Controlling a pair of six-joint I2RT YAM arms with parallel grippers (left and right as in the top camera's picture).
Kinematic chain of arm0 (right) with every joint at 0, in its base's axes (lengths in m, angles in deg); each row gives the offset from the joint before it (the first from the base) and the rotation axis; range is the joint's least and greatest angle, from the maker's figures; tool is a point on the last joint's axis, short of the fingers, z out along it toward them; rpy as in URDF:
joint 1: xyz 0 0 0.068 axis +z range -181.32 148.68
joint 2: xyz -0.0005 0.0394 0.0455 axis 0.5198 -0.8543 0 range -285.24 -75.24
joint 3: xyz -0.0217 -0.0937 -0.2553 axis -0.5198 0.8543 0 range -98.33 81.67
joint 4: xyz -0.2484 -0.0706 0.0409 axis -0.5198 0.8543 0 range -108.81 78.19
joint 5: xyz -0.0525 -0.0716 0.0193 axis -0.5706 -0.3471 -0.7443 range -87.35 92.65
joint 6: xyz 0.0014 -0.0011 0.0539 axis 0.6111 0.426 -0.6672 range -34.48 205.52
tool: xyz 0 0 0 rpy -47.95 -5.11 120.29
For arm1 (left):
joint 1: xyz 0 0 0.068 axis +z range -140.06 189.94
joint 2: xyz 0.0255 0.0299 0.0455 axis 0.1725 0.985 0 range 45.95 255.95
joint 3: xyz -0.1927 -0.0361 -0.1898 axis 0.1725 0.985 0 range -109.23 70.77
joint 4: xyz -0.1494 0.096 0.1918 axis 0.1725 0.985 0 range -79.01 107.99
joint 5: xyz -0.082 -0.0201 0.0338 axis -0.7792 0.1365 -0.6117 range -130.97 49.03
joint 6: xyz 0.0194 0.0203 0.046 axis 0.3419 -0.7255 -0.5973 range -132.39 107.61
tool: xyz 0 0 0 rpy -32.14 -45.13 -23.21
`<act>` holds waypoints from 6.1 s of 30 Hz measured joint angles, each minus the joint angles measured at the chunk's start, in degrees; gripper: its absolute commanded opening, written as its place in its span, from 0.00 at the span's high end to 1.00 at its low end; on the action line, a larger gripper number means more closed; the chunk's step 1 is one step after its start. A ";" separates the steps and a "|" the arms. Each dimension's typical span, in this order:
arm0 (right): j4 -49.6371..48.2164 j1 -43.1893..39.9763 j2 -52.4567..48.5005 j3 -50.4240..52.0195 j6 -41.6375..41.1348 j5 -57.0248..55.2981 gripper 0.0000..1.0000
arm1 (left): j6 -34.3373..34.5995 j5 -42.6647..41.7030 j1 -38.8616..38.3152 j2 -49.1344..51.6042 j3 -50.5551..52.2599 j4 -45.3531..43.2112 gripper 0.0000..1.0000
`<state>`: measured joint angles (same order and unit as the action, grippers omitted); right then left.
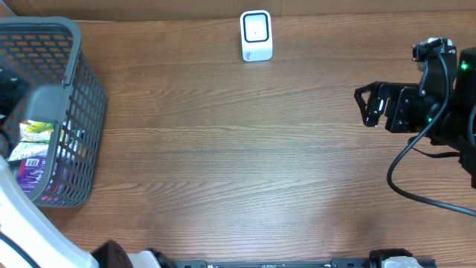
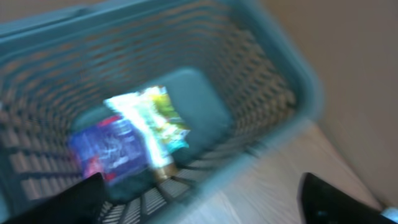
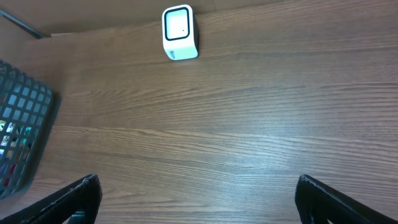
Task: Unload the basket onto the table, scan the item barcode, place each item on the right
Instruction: 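Reach the left gripper into the grey basket and grasp the green snack pack, then carry the green snack pack with the left gripper and place it mid-table, then reach the left gripper into the basket and grasp the white tube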
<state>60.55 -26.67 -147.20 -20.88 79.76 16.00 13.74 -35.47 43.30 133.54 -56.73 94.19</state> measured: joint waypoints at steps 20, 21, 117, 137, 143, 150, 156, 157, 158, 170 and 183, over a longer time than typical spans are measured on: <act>1.29 0.00 -0.81 0.02 1.05 -0.02 0.00 | 13.05 1.79 7.13 33.90 0.83 -1.36 0.07; 1.46 0.00 -0.81 0.00 1.14 -0.04 0.00 | 13.44 1.86 7.13 34.91 0.83 -1.86 0.07; 5.09 0.00 -5.55 0.02 1.31 -0.07 0.00 | 10.78 -2.51 -69.02 38.64 22.03 -8.72 0.46; 5.22 0.00 -5.55 0.02 1.29 -0.02 0.00 | 0.63 -2.86 -23.06 27.71 -31.21 13.11 0.17; 5.25 0.00 -5.55 0.02 1.31 -0.04 0.00 | 0.66 -6.82 -1.88 22.86 -25.57 13.31 0.25; 5.22 0.00 -5.55 0.02 1.29 -0.04 0.00 | 2.84 -4.52 6.25 23.08 -5.66 11.82 0.25; 5.38 0.00 -5.55 0.02 1.31 -0.04 0.00 | 3.96 -1.79 9.14 23.52 11.76 -0.81 0.26; 5.38 0.00 -5.55 0.02 1.29 -0.04 0.00 | 3.96 -1.77 9.22 23.50 14.12 -3.65 0.27; 5.57 0.00 -5.55 0.02 1.29 -0.04 0.00 | 3.96 -1.75 9.35 23.52 16.63 -6.23 0.27; 5.29 0.00 -5.55 0.02 1.27 0.00 0.00 | 5.49 -1.36 8.98 23.67 41.33 -33.16 0.32; 5.14 0.00 -5.55 0.02 1.31 -0.02 0.00 | 5.22 -2.08 8.63 22.03 44.19 -35.23 0.32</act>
<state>65.68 -26.67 -152.75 -20.85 81.07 15.98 18.97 -37.55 51.93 155.57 -12.53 58.95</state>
